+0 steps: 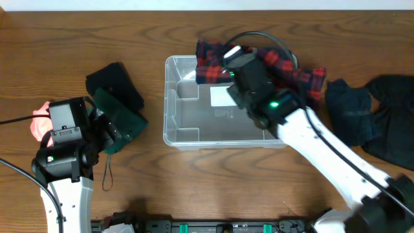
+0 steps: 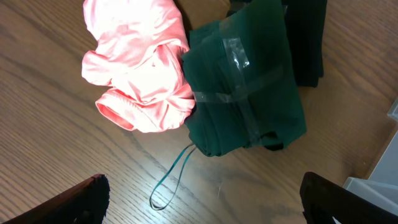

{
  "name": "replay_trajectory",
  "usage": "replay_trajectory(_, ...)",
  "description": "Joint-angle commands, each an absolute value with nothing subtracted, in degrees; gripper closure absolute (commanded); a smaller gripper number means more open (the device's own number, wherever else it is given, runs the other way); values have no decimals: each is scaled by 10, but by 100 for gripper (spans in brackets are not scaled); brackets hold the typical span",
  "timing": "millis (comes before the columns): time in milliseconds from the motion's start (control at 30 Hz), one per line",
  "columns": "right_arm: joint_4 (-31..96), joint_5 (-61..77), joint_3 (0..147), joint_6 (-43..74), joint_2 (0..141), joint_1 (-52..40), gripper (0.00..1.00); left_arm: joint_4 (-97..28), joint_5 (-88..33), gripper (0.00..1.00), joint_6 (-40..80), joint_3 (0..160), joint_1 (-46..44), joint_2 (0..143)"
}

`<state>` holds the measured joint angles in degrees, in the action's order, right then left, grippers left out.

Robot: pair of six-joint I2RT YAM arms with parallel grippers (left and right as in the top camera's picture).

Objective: Pack container
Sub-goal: 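Lift the plaid shirt with the right gripper and drop it into the bin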

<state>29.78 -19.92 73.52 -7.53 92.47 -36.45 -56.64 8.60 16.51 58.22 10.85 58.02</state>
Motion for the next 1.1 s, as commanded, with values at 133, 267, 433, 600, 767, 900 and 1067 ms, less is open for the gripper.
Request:
replay_trajectory(133,274,-140,747,-38,1009,-410,99,-569,95,2,169,593,112,583)
replay_trajectory(267,269,-139,747,-39,1039,-430,99,-568,95,2,169,593,112,583)
replay_trajectory(433,265,-144,747,-39,1044,-439,99,-568,95,2,169,593,112,583)
replay_trajectory(600,283,-149,747,-39,1041,-438,69,-568,95,2,168,593,112,583)
replay_trajectory(767,345,-147,747,-39,1042,-438,66,-568,95,2,168,593,112,583)
replay_trajectory(900,383,-147,747,-39,1042,-439,50,-568,95,2,169,593,112,583)
replay_trajectory(1067,360,-171,747,-39,1036,-438,47,-568,95,2,169,593,112,583)
